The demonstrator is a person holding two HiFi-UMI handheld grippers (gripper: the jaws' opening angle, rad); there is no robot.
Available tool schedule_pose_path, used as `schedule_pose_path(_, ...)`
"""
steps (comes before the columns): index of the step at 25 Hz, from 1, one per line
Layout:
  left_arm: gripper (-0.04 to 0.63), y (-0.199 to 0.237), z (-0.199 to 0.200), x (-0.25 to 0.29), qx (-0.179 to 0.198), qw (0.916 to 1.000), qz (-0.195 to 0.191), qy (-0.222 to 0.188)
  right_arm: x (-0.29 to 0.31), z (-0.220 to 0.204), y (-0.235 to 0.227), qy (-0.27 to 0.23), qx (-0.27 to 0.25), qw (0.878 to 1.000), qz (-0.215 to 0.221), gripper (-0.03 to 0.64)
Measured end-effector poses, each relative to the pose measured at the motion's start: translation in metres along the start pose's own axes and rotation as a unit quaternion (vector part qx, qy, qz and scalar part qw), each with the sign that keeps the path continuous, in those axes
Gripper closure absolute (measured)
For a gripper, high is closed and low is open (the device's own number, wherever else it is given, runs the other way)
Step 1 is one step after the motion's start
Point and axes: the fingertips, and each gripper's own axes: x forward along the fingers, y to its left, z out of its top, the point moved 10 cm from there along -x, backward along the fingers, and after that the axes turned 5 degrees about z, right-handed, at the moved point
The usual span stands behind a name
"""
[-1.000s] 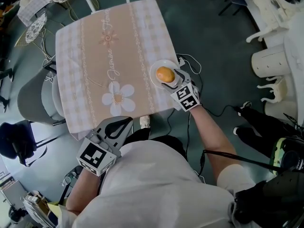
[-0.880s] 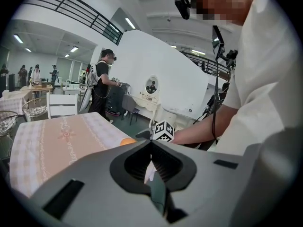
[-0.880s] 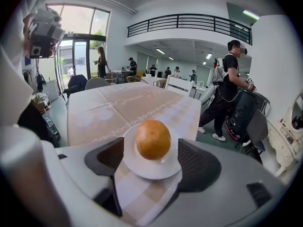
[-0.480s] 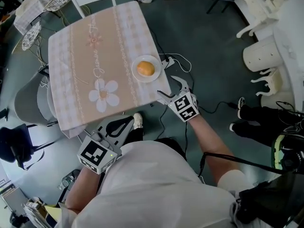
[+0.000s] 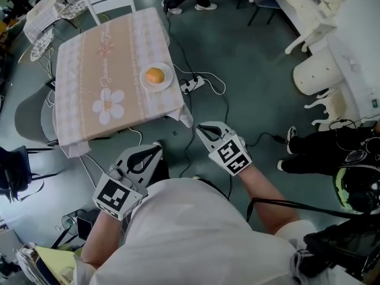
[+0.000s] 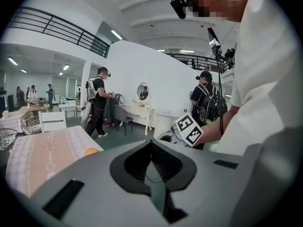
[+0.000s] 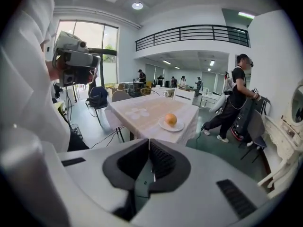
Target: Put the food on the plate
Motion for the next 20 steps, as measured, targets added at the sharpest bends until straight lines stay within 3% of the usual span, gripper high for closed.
schedule_pose_path(7, 0.586, -0.093, -0.007, -0.019, -0.014, 0.998, 0.058, 0.02, -0.086, -0.036, 0.049, -0.009, -0.046, 0.998, 0.029, 0.604)
schedule_pose_path(10, 0.586, -0.122, -0.01, -0.035, -0.011, 0.9972, 0.065, 0.036, -0.107, -0.049, 0.07, -0.021, -0.046, 0.998, 0.032, 0.604)
schedule_pose_path(14, 0.586, -0.135, -0.013, -0.051, -0.009, 0.9969, 0.067, 0.041, -0.12, -0.052, 0.093, -0.041, -0.024, 0.999, 0.027, 0.604)
schedule_pose_path(20, 0.586, -0.158, -0.014, -0.069, 0.0, 0.9977, 0.065, 0.017, -0.141, -0.053, 0.129, -0.057, -0.008, 0.998, 0.019, 0.604)
